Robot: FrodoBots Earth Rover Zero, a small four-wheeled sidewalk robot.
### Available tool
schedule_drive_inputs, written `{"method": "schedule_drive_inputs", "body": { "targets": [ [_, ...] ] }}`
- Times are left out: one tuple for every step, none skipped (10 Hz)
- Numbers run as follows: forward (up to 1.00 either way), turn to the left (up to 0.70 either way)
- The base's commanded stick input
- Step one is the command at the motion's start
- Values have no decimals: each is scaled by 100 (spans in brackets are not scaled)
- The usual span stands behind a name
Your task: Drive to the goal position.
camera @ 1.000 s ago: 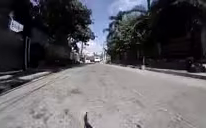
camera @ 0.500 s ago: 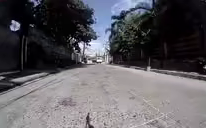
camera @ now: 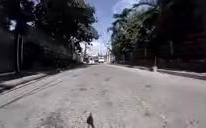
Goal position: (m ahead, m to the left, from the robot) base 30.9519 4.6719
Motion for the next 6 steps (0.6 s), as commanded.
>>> {"method": "schedule_drive_inputs", "body": {
  "targets": [
    [100, 24],
    [100, 2],
    [100, 2],
    [100, 2],
    [100, 2],
    [100, 2]
  ]
}}
